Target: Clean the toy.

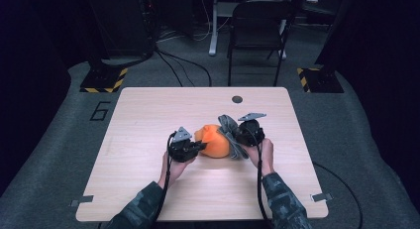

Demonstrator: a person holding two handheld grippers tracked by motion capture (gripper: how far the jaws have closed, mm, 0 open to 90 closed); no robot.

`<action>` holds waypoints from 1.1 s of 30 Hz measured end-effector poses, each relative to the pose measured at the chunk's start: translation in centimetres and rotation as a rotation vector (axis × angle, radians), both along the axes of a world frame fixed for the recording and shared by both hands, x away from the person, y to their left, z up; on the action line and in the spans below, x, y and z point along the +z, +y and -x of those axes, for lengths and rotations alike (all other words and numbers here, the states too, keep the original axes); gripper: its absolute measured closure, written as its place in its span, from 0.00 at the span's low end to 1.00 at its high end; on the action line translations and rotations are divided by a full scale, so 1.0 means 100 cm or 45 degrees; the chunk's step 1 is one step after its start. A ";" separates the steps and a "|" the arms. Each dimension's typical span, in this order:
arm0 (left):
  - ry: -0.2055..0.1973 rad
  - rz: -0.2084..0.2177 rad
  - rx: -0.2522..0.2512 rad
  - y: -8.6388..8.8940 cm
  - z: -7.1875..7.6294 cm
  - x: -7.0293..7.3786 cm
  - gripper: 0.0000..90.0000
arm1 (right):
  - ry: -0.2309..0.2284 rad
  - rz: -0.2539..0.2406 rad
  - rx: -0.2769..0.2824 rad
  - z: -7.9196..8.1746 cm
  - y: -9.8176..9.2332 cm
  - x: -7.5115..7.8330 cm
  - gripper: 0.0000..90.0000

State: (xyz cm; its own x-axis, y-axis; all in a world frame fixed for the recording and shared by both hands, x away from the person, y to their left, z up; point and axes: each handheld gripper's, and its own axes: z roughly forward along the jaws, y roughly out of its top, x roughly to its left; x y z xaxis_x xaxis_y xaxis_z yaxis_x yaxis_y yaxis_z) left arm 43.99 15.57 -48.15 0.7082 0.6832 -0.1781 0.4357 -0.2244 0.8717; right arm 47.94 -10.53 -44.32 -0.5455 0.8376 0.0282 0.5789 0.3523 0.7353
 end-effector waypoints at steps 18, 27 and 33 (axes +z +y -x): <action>0.027 0.025 0.000 0.006 -0.003 0.000 0.91 | 0.151 0.045 -0.094 -0.018 -0.025 -0.028 0.83; 0.015 0.031 0.017 0.006 -0.004 -0.001 0.91 | -0.071 -0.055 -0.002 0.007 -0.014 0.034 0.84; 0.012 0.027 0.018 0.006 -0.004 -0.001 0.91 | -0.111 -0.025 0.111 0.022 0.017 0.046 0.84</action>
